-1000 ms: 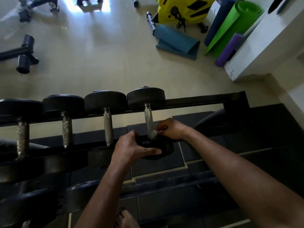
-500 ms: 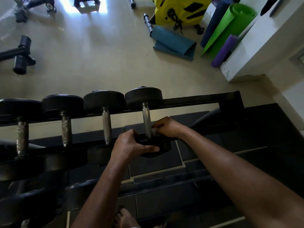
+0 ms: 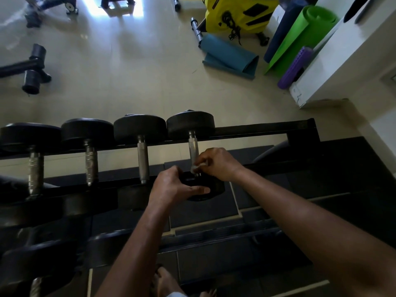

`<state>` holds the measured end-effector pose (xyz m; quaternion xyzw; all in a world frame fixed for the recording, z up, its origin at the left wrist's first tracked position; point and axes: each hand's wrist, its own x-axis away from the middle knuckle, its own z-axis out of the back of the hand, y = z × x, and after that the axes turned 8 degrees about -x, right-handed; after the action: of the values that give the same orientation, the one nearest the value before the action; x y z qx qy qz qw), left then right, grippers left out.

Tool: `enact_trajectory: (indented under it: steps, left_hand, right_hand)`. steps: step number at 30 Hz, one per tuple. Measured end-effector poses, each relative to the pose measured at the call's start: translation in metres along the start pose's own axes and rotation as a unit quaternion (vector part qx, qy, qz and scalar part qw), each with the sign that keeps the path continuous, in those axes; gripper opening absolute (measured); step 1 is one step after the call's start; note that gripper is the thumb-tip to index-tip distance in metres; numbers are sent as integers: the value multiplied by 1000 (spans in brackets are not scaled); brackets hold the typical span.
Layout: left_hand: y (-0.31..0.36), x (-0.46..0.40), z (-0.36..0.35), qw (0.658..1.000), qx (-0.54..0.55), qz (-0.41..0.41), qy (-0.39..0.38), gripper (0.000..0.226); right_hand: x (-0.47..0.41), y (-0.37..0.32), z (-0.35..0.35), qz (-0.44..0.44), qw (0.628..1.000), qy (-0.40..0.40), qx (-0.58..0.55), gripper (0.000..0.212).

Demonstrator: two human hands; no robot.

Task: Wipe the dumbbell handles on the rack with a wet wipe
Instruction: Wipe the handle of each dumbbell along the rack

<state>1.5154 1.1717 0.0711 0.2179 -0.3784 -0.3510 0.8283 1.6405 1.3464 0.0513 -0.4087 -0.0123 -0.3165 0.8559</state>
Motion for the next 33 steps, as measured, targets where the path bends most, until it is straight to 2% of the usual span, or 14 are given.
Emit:
enact_trajectory:
  steps: [3, 6, 9, 14, 19, 21, 24, 27, 30, 33]
  left_hand:
    - [0, 2, 0, 1000, -2, -1, 7, 66]
    - [-1, 3, -2, 1000, -4, 0, 10, 68]
    - [0, 5, -2, 1000, -11, -1, 15, 68]
    - [4, 5, -2, 999, -20, 16, 23, 69]
    - [5, 6, -3, 1000, -10, 14, 14, 59]
    - [6, 6, -3, 1000, -9, 14, 17, 60]
    - [5, 5, -4, 1000, -16, 19, 18, 60]
    - [4, 5, -3, 999, -24, 19, 19, 62]
    - [4, 3, -3, 999, -34, 15, 15, 65]
    - [2, 2, -3, 999, -38, 14, 18, 64]
  right_hand:
    - [-2, 2, 5, 8, 997, -35, 71, 16]
    - [-6, 5, 8, 32, 996, -13, 84, 15]
    - [-18, 7, 7, 50, 997, 54, 31, 13]
    - [-39, 6, -1, 66, 983, 171, -6, 21]
    - [-47, -8, -31, 29, 945, 321, -53, 25]
    - [-50, -12, -35, 9, 931, 358, -73, 29]
    - [-47, -15, -36, 18, 930, 359, -74, 34]
    - [-36, -13, -34, 51, 942, 329, -35, 26]
    - [-29, -8, -29, 88, 950, 298, 41, 26]
    - [-35, -10, -27, 144, 934, 292, 147, 21]
